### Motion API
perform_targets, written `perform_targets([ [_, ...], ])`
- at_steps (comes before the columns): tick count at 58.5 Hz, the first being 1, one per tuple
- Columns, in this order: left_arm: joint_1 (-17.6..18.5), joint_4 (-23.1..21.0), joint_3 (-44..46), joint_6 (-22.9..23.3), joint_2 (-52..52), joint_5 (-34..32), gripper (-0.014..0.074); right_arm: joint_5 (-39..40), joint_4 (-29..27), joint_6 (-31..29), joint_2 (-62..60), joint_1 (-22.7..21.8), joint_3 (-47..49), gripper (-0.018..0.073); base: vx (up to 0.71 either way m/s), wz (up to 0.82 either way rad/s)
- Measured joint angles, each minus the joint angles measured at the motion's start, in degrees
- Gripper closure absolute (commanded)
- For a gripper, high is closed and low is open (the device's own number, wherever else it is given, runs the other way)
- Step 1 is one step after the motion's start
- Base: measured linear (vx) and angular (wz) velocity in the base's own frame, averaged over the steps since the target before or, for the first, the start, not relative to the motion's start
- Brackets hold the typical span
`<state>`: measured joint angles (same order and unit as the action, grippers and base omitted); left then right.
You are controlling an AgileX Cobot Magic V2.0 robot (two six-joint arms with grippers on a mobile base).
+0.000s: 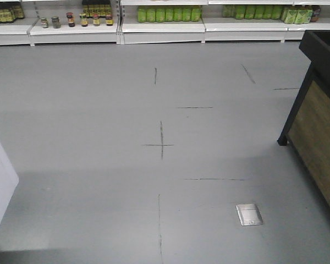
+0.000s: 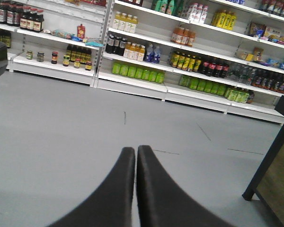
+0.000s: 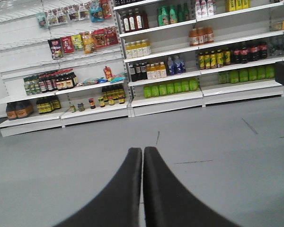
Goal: Pick three apples into basket with both arms
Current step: 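Drive the base forward along the aisle toward the fruit tables, then turn the base toward the fruit table holding the light-blue basket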
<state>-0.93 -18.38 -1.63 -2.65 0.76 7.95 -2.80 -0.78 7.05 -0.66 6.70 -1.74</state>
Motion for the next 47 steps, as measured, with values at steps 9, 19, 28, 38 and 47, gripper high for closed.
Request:
perform_targets([
  [9, 0.0, 0.0, 0.0, 0.0, 0.0, 0.0, 0.0603, 0.0, 0.0, 0.0, 0.0, 0.0, 0.0, 0.0564, 0.24, -0.26],
  [19, 0.0, 0.0, 0.0, 0.0, 0.0, 0.0, 0.0603, 0.0, 0.0, 0.0, 0.0, 0.0, 0.0, 0.0564, 0.22, -0.31],
  [28, 0.0, 0.0, 0.0, 0.0, 0.0, 0.0, 0.0603, 0.0, 0.0, 0.0, 0.0, 0.0, 0.0, 0.0564, 0.21, -0.38],
  [38, 0.0, 0.0, 0.0, 0.0, 0.0, 0.0, 0.0603, 0.0, 0.0, 0.0, 0.0, 0.0, 0.0, 0.0564, 0.19, -0.48],
  [47, 0.0, 0.0, 0.0, 0.0, 0.0, 0.0, 0.0603, 0.0, 0.0, 0.0, 0.0, 0.0, 0.0, 0.0564, 0.16, -0.59],
])
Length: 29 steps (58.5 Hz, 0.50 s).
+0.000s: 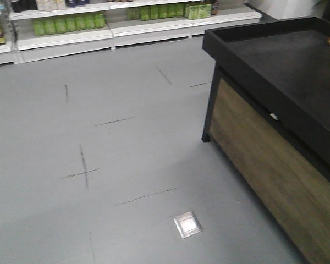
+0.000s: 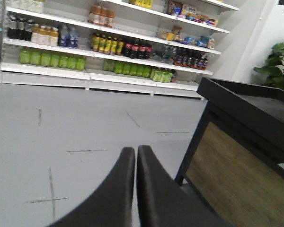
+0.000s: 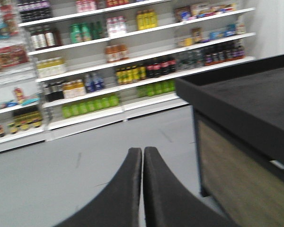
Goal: Pick three apples into basket with both arms
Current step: 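Turn the base toward the fruit table holding the light-blue basket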
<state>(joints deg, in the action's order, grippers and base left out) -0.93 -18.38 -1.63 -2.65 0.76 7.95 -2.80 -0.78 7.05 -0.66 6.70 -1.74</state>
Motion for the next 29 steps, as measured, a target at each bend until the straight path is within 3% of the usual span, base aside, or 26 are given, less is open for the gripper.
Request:
perform_targets([
  [29, 0.0, 0.0, 0.0, 0.0, 0.0, 0.0, 0.0603, 0.0, 0.0, 0.0, 0.0, 0.0, 0.0, 0.0564, 0.15, -0.64],
])
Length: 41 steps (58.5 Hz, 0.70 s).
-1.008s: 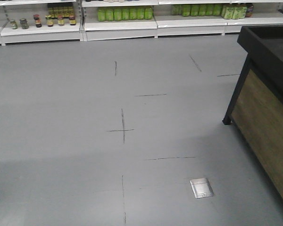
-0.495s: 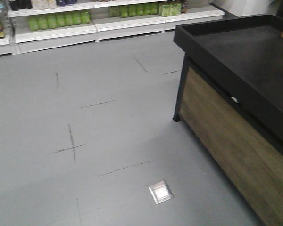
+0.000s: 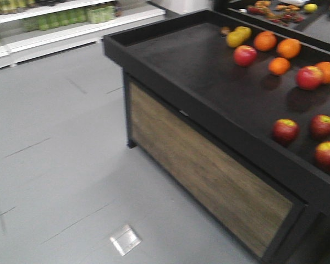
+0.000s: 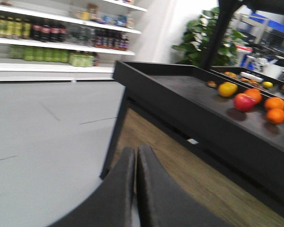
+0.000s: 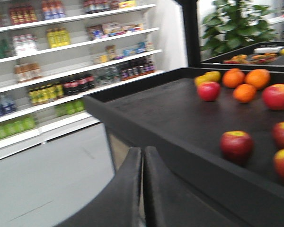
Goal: Pick three apples into basket with both arms
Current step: 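Turn the base toward the fruit table holding the light-blue basket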
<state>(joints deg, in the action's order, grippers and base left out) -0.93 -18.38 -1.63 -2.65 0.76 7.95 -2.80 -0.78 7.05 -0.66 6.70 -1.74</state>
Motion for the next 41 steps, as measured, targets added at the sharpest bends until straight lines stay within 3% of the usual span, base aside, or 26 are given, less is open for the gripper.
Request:
perform_targets([
  [41, 0.0, 0.0, 0.0, 0.0, 0.0, 0.0, 0.0603, 0.0, 0.0, 0.0, 0.0, 0.0, 0.0, 0.0564, 0.11, -0.52],
])
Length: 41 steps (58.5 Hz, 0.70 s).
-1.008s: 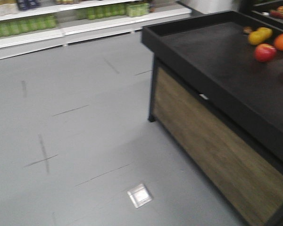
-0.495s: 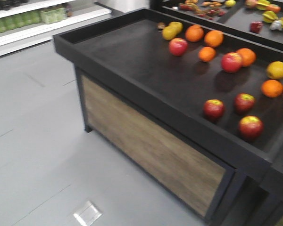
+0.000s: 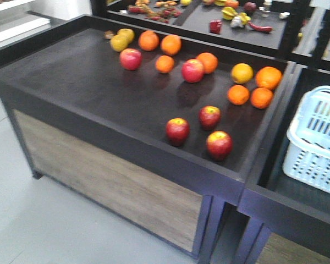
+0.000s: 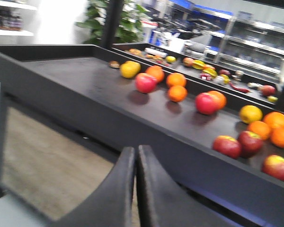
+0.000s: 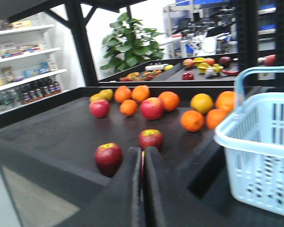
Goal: Pick three apples into basket with both arms
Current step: 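Turn the base toward the fruit table holding the light-blue basket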
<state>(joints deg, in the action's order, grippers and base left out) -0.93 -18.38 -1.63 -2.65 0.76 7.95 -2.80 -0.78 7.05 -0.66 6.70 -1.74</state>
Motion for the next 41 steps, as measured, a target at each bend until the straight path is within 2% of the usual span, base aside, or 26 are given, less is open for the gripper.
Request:
perform_targets([
  [41, 0.0, 0.0, 0.0, 0.0, 0.0, 0.0, 0.0603, 0.0, 0.0, 0.0, 0.0, 0.0, 0.0, 0.0564, 0.09, -0.44],
])
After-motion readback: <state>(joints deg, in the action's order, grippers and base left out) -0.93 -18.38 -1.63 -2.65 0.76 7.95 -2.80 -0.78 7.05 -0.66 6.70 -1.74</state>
